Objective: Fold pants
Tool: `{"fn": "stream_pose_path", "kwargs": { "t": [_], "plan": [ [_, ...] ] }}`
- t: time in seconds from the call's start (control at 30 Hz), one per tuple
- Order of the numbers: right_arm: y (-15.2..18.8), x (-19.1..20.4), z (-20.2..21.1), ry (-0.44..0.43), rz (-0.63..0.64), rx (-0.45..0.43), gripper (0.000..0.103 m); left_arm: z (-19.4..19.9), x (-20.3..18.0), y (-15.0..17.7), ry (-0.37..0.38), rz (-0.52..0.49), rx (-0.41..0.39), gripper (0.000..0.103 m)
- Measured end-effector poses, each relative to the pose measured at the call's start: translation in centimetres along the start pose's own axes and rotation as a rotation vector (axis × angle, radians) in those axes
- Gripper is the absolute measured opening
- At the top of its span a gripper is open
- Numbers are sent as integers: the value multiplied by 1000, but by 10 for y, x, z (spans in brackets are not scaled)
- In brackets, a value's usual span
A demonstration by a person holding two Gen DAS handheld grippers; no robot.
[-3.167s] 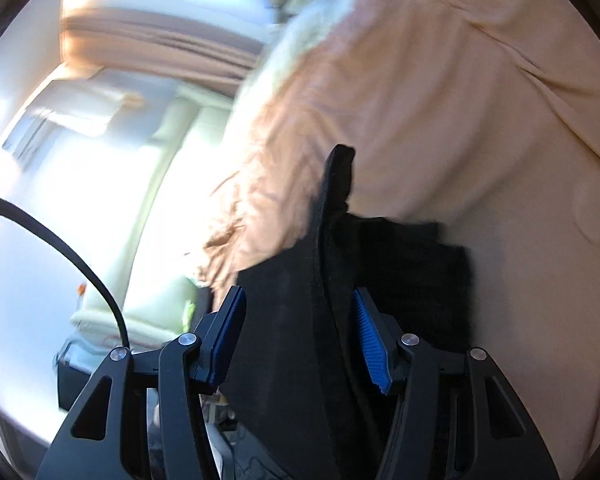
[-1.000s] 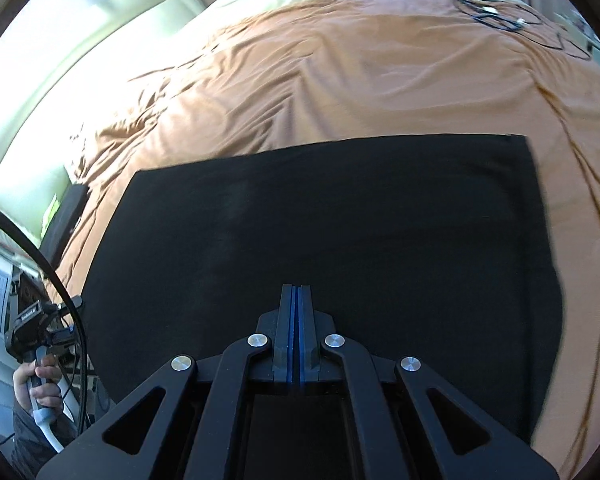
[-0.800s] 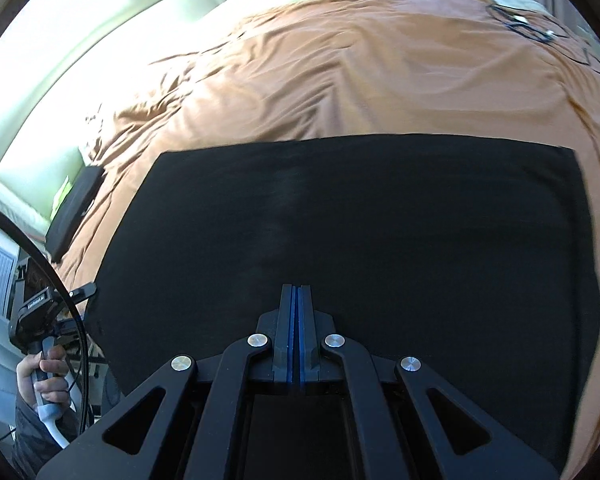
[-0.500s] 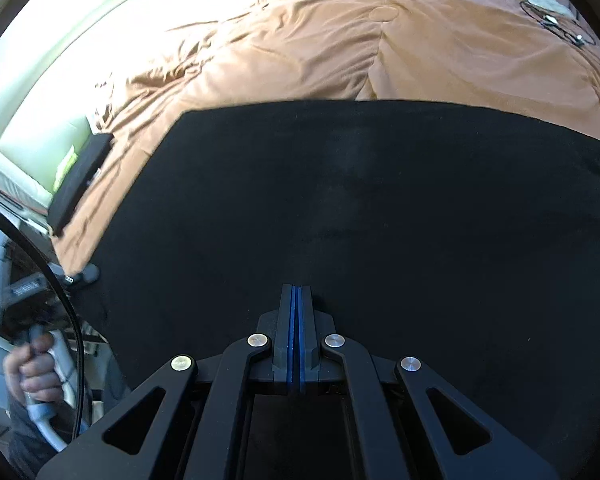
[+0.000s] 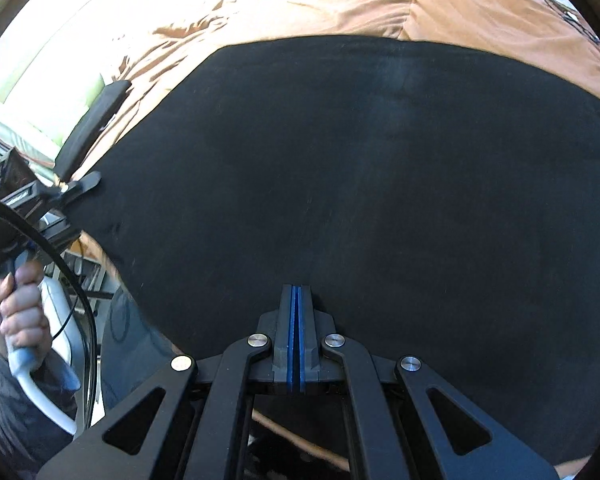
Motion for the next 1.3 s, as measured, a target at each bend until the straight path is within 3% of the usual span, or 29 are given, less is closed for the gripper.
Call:
{"fn": "stream_pose_path", "kwargs": {
  "t": [0.23, 0.37, 0.5, 1.03, 1.3],
  "plan": [
    [0, 1, 0, -20, -24, 14, 0, -11, 22, 3, -6, 93, 19, 28],
    [-11, -6, -5, 24, -43, -1, 0, -13, 28, 4, 13, 117, 20, 29],
    [-28, -13, -11, 40, -67, -20, 0, -9, 27, 4, 38, 113, 13, 24],
    [-123, -60, -45, 149, -150, -52, 0, -11, 26, -4, 34, 139, -8, 24],
    [-151, -62, -54, 207, -170, -61, 0, -14, 26, -9, 31, 144, -8, 24]
  ]
}}
Point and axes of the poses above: each gripper's, at about its wrist camera, not at the fingertips, and z roughly against the way its jaws point, x to its left, y to its underside, the point moved 9 cm from there along -z, roughly the way its jaws point, and after that the axes turned 2 degrees about x, right-handed, at the moved point
